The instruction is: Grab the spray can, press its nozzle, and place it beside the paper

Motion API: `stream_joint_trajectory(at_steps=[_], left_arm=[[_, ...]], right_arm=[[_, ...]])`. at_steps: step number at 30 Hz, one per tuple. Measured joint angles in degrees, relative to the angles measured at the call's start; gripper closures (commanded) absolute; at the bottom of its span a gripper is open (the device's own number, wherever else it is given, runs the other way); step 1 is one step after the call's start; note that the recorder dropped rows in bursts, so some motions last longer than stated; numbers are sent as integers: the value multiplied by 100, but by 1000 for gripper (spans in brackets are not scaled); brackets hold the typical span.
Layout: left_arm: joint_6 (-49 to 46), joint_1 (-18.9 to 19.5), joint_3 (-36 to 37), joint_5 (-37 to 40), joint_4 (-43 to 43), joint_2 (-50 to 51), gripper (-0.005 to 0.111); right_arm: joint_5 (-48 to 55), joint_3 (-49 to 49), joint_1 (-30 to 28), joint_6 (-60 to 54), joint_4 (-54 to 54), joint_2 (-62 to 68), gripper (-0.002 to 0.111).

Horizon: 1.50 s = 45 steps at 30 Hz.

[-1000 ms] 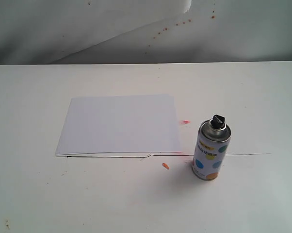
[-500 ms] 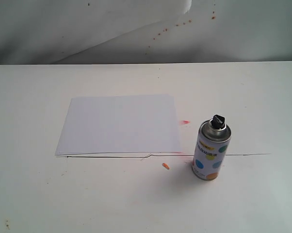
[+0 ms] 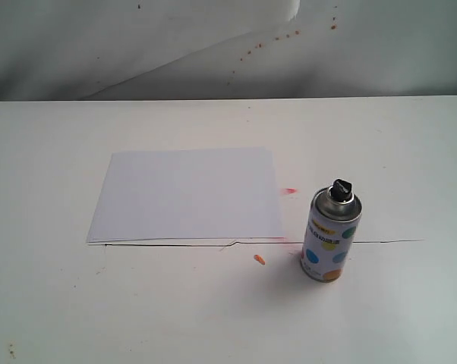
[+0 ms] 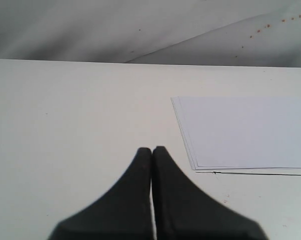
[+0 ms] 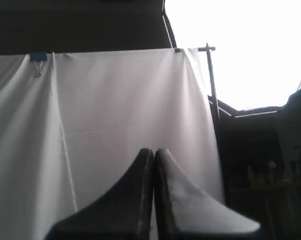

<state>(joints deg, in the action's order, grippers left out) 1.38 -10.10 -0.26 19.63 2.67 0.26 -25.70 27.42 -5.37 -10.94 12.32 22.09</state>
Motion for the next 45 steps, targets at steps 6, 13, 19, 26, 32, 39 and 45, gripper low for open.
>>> stream_joint_trajectory(at_steps=[6,13,19,26,32,39,45], left_arm=[[0,0,0,0,0,0,107],[0,0,0,0,0,0,107],[0,0,0,0,0,0,107],[0,0,0,0,0,0,107],[0,0,0,0,0,0,107],[0,0,0,0,0,0,107],[0,0,0,0,0,0,107]], right_arm=[[23,529,0,38,-38,1358,108],[969,524,0,369,-261,2227,108],[951,-113,0,409,-433,2525,108],[87,-1031,0,587,-484,2537,108],[-5,-1554,0,940,-711,2537,108],[-5,-2077,0,1598,-1232,2543,108],[93,-2429,0,1990,-1695,2543,108]])
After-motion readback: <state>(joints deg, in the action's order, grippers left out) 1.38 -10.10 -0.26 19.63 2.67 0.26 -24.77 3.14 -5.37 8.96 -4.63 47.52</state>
